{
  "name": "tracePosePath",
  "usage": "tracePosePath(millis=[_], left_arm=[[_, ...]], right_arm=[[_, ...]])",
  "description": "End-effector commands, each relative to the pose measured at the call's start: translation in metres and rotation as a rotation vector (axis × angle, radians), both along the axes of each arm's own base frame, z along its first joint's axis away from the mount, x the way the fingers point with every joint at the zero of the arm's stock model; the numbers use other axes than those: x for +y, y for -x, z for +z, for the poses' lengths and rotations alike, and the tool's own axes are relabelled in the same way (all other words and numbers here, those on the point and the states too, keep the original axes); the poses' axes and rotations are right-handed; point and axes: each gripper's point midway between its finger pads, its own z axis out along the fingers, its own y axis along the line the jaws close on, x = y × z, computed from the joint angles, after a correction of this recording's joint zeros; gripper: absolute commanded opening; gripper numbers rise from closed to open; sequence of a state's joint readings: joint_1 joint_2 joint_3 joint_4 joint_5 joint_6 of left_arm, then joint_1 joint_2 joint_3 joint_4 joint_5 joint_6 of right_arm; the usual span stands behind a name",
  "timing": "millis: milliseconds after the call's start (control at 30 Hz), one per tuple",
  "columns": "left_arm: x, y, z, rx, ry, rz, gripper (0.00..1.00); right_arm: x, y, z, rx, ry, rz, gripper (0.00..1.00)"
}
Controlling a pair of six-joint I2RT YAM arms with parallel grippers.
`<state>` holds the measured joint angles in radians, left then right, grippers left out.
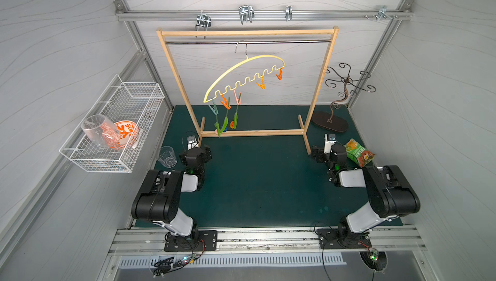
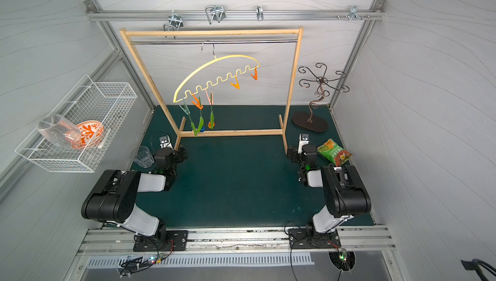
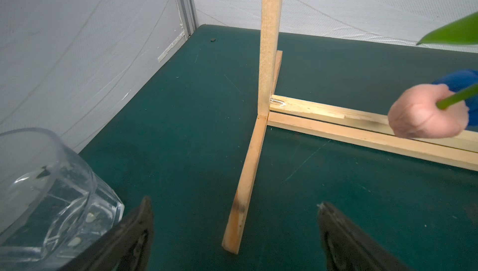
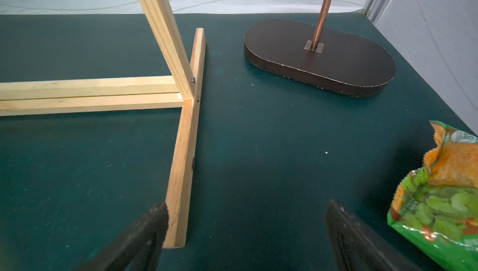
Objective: Dry the flowers on a clothes hanger
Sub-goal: Reset both arms
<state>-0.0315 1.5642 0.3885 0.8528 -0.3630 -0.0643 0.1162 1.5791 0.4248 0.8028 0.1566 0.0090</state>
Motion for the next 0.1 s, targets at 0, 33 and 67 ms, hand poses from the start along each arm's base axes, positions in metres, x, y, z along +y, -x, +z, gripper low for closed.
tracePosePath(millis=[0,33,67], left_arm=[[0.0018,-0.0063,0.0144,-0.053,0.009,0.007,1.00],[0.0018,-0.0063,0.0143,-0.053,0.009,0.008,1.00],[0.0017,-0.0066,0.0146,-0.054,0.009,0.007,1.00]], right_arm=[[-0.0007,-0.0037,0.0071,-0.012,-0.010,0.000,0.99],[-0.0009,-0.0039,0.0077,-0.016,-0.009,-0.001,0.99],[-0.0010,-0.0037,0.0082,-0.016,-0.010,-0.001,0.99]])
